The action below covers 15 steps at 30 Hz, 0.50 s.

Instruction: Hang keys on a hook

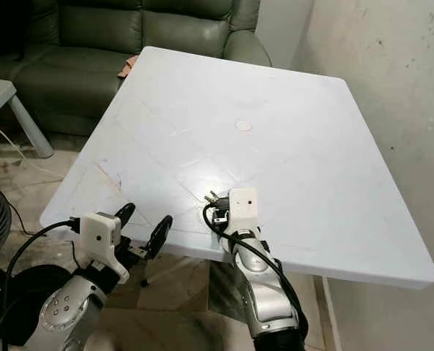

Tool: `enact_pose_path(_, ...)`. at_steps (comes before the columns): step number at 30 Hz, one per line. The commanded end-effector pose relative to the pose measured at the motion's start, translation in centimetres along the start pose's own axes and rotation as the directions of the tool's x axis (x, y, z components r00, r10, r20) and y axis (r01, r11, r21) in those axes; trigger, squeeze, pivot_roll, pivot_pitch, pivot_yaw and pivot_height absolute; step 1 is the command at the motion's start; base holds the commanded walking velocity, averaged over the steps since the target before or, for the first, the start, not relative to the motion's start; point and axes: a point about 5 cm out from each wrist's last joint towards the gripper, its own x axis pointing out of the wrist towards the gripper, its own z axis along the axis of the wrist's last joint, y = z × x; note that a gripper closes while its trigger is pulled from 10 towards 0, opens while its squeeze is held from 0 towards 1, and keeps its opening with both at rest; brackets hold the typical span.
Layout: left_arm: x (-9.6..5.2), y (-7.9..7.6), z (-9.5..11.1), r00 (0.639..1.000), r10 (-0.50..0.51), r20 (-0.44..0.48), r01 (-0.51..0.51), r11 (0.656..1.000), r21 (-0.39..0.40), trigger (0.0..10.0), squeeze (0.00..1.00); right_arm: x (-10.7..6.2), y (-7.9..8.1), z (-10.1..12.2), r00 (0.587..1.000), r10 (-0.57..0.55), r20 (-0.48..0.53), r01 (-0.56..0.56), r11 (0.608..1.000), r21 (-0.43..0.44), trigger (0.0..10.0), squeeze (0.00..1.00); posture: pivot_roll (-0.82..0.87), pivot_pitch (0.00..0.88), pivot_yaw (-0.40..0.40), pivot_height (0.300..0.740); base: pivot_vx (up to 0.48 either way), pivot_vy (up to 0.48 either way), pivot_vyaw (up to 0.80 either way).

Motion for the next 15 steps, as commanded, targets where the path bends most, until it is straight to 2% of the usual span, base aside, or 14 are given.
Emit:
enact_pose_path(1,-0.21,-0.37,0.39,1.0,-0.001,0.01,0.001,1.0,0.008,10.0,0.0,0.05,1.21,-0.28,1.0,0.018,-0.017,-0.017,0.999,0.045,10.0,0.0,0.19,0.144,-0.116,0.74,0.0,0.0,0.0)
enact_pose_path(12,-0.5,-0.33,0.42,1.0,0.013,0.006,-0.013,1.0,0.007,10.0,0.0,0.25,1.32,-0.14,1.0,0.009,-0.02,-0.008,0.998,0.061,10.0,0.0,0.2,0.148,-0.118,0.74,0.0,0.0,0.0)
enact_pose_path(13,-0.48,-0.32,0.45,1.0,0.013,0.006,-0.013,1.0,0.007,10.0,0.0,0.29,1.34,-0.11,1.0,0.006,-0.019,-0.004,0.998,0.067,8.4,0.0,0.2,0.146,-0.116,0.74,0.0,0.0,0.0)
enact_pose_path(15,-0.39,-0.31,0.48,1.0,0.012,0.006,-0.012,1.0,0.008,10.0,0.0,0.34,1.36,-0.08,1.0,0.004,-0.018,-0.003,0.997,0.071,8.7,0.0,0.2,0.146,-0.116,0.74,0.0,0.0,0.0)
